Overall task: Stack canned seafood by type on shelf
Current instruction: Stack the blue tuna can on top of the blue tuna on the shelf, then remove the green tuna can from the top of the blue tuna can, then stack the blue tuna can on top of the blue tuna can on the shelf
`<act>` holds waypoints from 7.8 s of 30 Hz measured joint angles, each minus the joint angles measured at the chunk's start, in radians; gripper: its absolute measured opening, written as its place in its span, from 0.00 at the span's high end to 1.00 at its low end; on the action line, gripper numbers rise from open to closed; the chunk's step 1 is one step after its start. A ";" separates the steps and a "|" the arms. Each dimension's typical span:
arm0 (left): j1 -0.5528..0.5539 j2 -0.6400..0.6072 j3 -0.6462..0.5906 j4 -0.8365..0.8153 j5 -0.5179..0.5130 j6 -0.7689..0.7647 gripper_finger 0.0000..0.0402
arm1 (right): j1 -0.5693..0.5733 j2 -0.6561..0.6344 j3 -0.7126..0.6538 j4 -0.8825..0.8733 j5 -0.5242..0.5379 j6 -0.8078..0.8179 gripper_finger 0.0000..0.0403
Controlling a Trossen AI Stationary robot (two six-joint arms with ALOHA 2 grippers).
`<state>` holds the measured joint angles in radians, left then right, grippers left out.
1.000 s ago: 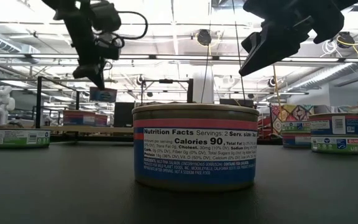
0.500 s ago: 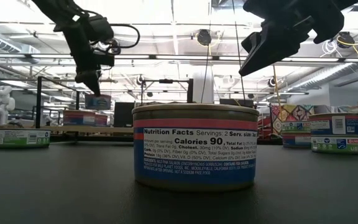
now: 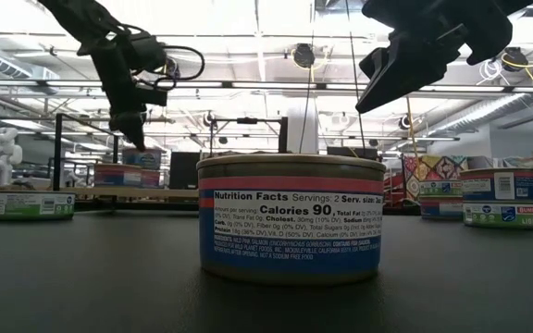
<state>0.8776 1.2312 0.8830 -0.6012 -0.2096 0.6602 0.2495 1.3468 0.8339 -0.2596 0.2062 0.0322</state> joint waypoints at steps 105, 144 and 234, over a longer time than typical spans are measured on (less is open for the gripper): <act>-1.569 0.069 -0.074 -0.199 0.636 -1.252 0.61 | 0.000 0.000 0.000 0.102 0.000 -0.062 0.93; -1.433 0.082 -0.024 -0.163 0.789 -1.064 1.00 | -0.001 0.000 0.000 0.122 0.001 -0.075 0.93; -1.542 0.245 -0.124 -0.025 0.732 -1.048 0.76 | -0.001 0.000 0.000 0.110 0.000 -0.072 0.93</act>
<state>-0.6639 1.4757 0.7594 -0.6259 0.5220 -0.3874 0.2481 1.3464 0.8340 -0.1497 0.2062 -0.0395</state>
